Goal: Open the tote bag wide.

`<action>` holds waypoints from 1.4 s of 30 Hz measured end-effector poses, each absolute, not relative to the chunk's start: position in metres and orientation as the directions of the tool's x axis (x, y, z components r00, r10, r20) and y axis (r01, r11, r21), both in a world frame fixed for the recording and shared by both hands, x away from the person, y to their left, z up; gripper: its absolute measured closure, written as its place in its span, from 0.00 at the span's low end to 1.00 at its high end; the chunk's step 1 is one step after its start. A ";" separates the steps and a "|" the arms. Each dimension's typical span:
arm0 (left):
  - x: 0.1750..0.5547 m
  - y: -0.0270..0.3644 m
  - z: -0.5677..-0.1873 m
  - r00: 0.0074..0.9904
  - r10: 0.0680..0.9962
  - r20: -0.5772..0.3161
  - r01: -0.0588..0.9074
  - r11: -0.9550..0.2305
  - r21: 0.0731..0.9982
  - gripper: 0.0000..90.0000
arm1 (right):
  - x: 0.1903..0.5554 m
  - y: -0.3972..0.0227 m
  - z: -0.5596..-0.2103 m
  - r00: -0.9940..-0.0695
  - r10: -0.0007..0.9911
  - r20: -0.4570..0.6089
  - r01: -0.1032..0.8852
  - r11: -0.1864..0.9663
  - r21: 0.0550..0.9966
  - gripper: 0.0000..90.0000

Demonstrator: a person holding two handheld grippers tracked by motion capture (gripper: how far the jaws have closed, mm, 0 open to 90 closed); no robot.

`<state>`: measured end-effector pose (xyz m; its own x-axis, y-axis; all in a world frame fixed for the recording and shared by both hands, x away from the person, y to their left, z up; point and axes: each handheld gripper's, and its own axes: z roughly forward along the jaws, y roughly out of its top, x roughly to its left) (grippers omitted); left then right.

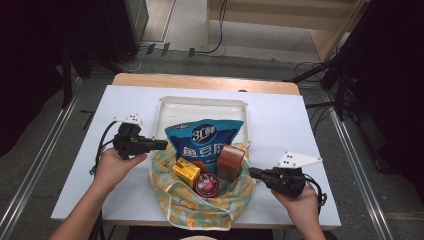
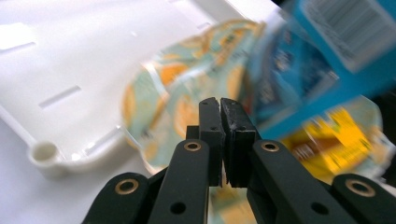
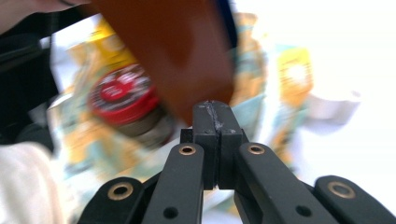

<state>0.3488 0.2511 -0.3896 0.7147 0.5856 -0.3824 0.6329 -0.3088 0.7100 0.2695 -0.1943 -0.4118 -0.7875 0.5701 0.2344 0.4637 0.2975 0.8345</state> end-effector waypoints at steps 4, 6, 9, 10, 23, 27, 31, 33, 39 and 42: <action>0.362 0.245 -0.399 0.688 0.597 -0.413 0.657 -0.268 0.705 0.98 | 0.304 -0.190 -0.410 -0.767 0.598 0.232 0.467 0.273 0.841 1.00; 0.364 0.245 -0.401 0.688 0.597 -0.412 0.656 -0.270 0.704 0.98 | 0.309 -0.188 -0.410 -0.766 0.599 0.232 0.465 0.269 0.843 1.00; 0.367 0.242 -0.405 0.684 0.600 -0.415 0.661 -0.269 0.701 0.98 | 0.332 -0.180 -0.412 -0.751 0.614 0.241 0.476 0.252 0.843 1.00; 0.367 0.241 -0.405 0.685 0.600 -0.413 0.660 -0.272 0.701 0.98 | 0.332 -0.180 -0.412 -0.751 0.614 0.241 0.476 0.252 0.843 1.00; 0.358 0.222 -0.426 0.722 0.586 -0.368 0.652 -0.399 0.645 0.99 | 0.346 -0.152 -0.433 -0.768 0.590 0.250 0.503 0.315 0.804 1.00; 0.355 0.222 -0.436 0.710 0.582 -0.396 0.670 -0.388 0.632 0.99 | 0.343 -0.147 -0.447 -0.775 0.579 0.252 0.520 0.358 0.776 1.00; 0.356 0.222 -0.446 0.706 0.588 -0.396 0.675 -0.386 0.629 0.99 | 0.343 -0.143 -0.462 -0.785 0.573 0.237 0.516 0.393 0.761 1.00; 0.359 0.224 -0.456 0.682 0.599 -0.420 0.702 -0.377 0.604 0.99 | 0.347 -0.144 -0.469 -0.779 0.580 0.237 0.526 0.398 0.752 1.00; 0.368 0.229 -0.464 0.664 0.636 -0.394 0.711 -0.374 0.596 0.99 | 0.355 -0.144 -0.475 -0.787 0.594 0.169 0.486 0.427 0.763 1.00; 0.374 0.232 -0.469 0.642 0.650 -0.407 0.726 -0.345 0.594 0.99 | 0.360 -0.145 -0.479 -0.781 0.599 0.178 0.495 0.421 0.760 1.00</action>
<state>0.3740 0.2315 -0.4686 0.6419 0.6498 -0.4071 0.7264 -0.3452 0.5943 0.3600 -0.1449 -0.4786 -0.7809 0.5988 0.1776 0.4953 0.4205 0.7601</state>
